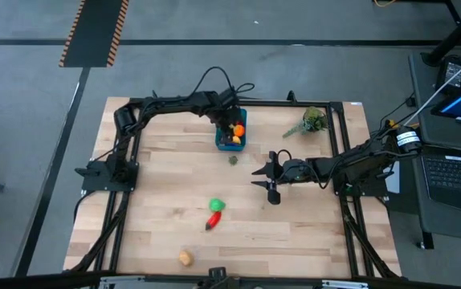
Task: Pick and placing Produce into tupperware
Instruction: Put the lemon into the blue bin
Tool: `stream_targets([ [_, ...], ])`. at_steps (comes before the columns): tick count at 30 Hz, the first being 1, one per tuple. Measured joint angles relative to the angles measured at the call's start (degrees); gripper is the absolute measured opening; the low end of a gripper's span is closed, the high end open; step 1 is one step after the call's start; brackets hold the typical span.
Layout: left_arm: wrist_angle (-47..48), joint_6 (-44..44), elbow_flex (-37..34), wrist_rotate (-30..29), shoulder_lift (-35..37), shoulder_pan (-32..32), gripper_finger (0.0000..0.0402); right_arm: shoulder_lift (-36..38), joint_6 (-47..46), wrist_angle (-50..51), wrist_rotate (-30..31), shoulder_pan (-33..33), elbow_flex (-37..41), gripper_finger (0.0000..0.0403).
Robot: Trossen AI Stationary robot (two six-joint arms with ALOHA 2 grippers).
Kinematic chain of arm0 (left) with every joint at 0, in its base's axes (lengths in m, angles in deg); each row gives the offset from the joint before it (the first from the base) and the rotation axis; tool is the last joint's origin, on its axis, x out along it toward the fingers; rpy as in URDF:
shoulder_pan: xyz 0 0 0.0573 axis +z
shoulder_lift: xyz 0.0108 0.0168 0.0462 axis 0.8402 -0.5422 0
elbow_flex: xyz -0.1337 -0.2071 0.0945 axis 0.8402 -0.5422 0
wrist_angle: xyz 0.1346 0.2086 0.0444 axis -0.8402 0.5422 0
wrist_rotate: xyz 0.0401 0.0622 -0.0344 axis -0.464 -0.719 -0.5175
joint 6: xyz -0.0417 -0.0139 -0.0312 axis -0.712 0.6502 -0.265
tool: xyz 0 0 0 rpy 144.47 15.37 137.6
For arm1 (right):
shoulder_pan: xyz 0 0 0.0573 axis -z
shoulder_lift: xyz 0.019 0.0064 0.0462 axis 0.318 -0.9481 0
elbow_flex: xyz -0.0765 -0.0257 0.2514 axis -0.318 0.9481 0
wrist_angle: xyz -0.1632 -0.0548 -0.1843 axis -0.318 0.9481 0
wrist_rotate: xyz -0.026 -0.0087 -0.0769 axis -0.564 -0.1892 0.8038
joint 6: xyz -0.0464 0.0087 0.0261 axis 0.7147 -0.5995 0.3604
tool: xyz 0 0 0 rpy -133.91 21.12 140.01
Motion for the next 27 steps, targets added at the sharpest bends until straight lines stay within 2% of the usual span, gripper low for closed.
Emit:
stream_targets([
  [23, -2.8, 0.4, -0.1, 1.8, -3.8, -0.1, 0.02, 0.0, -0.8, 1.2, 0.0, 0.0, 0.0, 0.0153],
  [27, -2.8, 0.4, -0.1, 1.6, -3.8, -0.3, 0.0244, 0.0, -0.8, 1.2, 0.0, 0.0, 0.0, 0.0153],
])
